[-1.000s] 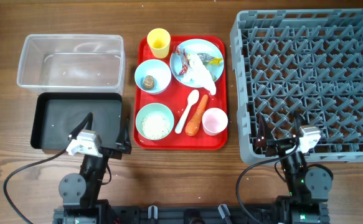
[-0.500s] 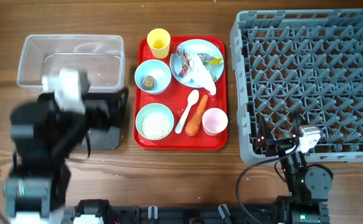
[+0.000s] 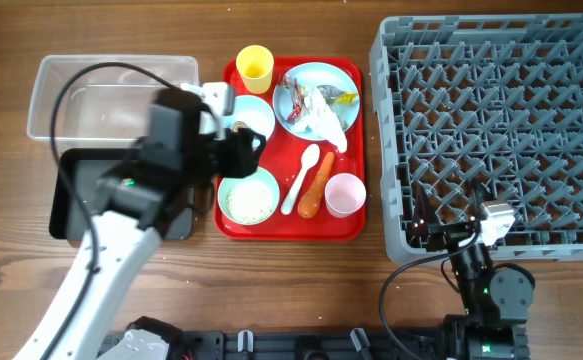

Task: Sort waste into correct bins and load items into the dishwasher rack
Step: 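Move the left gripper to the blue rice bowl on the red tray, then grasp the rim of the blue rice bowl with the left gripper, then carry the bowl over the black tray and tip rice out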

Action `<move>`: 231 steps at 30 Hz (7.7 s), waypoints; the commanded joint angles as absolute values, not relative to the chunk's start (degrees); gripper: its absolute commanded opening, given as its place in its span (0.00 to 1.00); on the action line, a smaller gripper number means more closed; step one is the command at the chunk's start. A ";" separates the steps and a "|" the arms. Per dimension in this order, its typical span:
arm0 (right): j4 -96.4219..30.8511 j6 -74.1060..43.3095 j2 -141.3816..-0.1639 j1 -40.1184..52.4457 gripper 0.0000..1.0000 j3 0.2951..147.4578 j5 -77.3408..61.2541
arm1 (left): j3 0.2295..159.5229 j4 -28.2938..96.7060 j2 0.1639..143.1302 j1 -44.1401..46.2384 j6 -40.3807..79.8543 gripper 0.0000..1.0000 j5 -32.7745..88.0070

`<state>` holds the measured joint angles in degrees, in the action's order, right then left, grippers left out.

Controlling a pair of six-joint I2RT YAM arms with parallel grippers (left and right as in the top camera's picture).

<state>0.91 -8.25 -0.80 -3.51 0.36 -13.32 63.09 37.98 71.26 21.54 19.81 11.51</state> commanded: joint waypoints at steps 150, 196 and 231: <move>1.17 -7.51 -0.54 -3.27 1.00 0.30 -14.04 | 71.16 57.69 78.70 -25.10 11.75 0.04 21.69; 1.17 -7.51 -0.54 -3.27 1.00 0.30 -14.04 | 47.44 38.00 78.76 -53.91 -4.10 0.04 80.25; 1.17 -7.51 -0.54 -3.27 1.00 0.30 -14.04 | 46.81 36.47 84.42 -54.63 -6.42 0.04 78.08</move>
<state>0.89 -8.25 -0.80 -3.51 0.36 -13.32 46.74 37.63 83.70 -54.17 -6.68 85.17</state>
